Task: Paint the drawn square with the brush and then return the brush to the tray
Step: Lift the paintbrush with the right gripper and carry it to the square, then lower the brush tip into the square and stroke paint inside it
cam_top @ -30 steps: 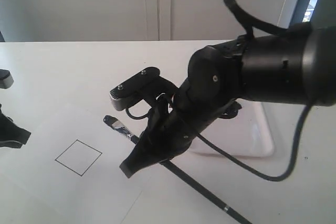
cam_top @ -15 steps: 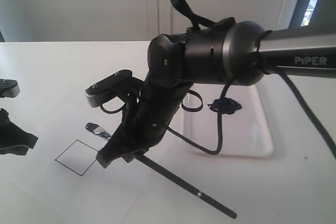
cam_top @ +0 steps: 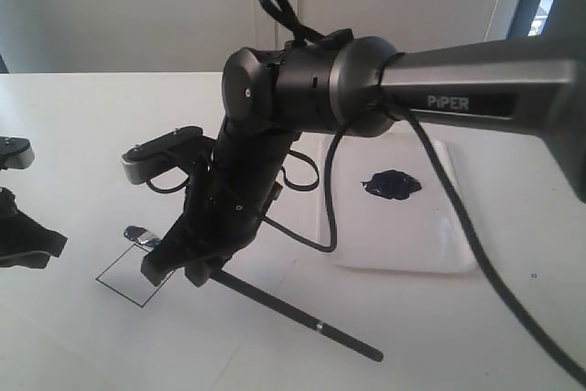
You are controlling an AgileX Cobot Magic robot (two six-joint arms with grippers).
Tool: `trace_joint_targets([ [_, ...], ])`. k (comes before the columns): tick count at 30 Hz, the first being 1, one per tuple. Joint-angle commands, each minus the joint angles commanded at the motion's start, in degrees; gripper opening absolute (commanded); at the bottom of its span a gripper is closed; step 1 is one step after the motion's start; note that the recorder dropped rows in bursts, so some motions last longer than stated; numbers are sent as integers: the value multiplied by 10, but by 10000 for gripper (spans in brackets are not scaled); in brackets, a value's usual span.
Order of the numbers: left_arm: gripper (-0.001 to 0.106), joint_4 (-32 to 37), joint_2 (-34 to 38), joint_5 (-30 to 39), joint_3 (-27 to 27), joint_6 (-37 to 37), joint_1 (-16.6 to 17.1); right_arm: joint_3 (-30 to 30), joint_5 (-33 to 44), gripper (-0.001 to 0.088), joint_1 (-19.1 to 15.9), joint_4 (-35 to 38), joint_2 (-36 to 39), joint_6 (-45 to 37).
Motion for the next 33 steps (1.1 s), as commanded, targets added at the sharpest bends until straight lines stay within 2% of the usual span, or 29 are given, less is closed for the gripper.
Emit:
trace_joint_targets([
  [7,0,0,18,0,0,-11,0,-18,-5,0,30,-1,24,-3],
  [19,0,-3,34,2,0,-11,0,-25,-12,0,30,-15,48,1],
  [27,0,-3,34,2,0,-11,0,-69,-3,0,30,-16,68,6],
  [33,0,-3,34,2,0,-11,0,-79,15,0,30,-31,78,18],
])
